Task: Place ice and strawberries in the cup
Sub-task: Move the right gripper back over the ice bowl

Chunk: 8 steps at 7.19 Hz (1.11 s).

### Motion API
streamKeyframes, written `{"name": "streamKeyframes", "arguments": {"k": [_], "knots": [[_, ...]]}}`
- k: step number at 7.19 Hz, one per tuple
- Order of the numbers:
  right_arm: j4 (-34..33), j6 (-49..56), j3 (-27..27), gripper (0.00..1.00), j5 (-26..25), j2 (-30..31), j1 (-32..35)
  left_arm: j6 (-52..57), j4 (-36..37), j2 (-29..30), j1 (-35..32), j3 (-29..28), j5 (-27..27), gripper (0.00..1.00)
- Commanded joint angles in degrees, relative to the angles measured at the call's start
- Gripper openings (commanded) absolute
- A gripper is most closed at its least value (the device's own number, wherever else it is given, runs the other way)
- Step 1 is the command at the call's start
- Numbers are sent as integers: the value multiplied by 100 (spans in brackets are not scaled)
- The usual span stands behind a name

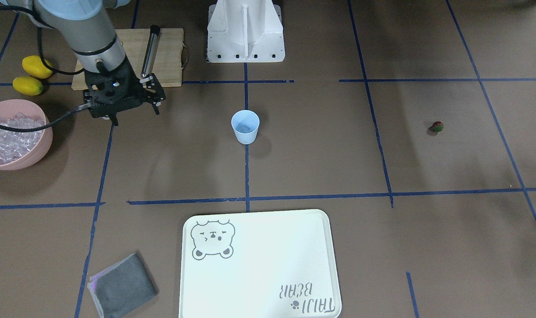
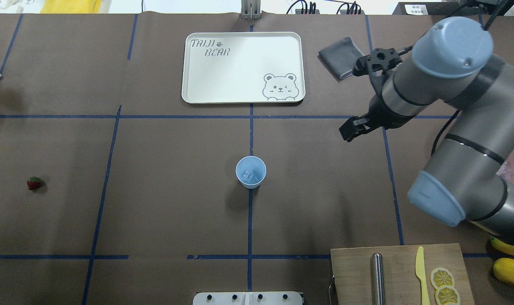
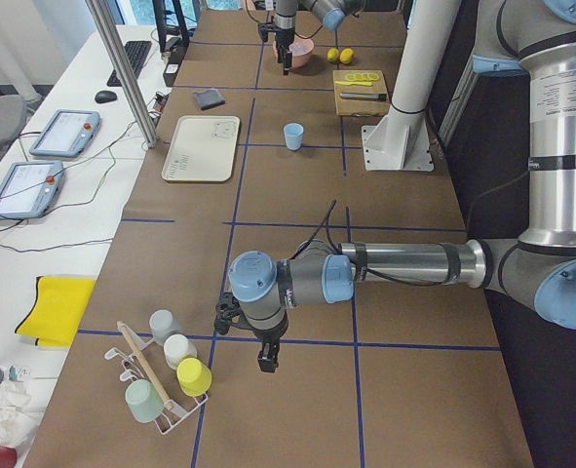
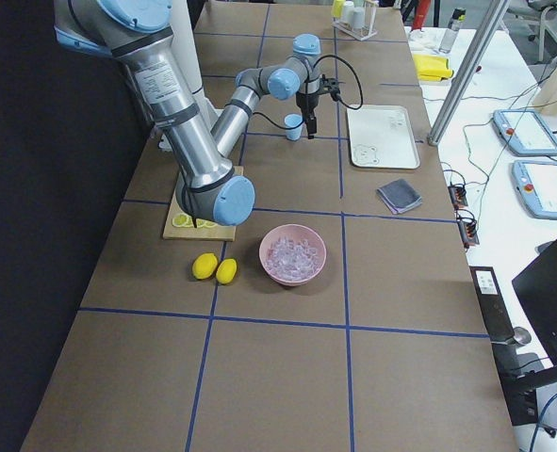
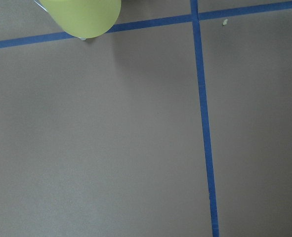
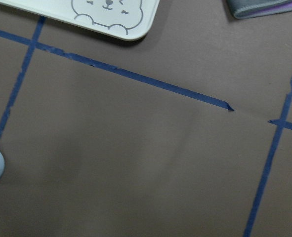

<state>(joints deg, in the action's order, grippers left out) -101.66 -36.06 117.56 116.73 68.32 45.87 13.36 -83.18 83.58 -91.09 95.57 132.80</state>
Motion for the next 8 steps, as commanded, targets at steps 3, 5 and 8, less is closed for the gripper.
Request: {"name": "streamKeyframes", "arguments": {"k": [3,5,8], "knots": [[310,2372,180,100,1131,1628,1790,0,4,-8,12,5,0,100],[1040,2622,136,100,1194,2481,2030,0,4,-9,21,5,0,100],[2083,2851,-318,100,1177,3195,2171,0,4,0,21,5,0,100]]}}
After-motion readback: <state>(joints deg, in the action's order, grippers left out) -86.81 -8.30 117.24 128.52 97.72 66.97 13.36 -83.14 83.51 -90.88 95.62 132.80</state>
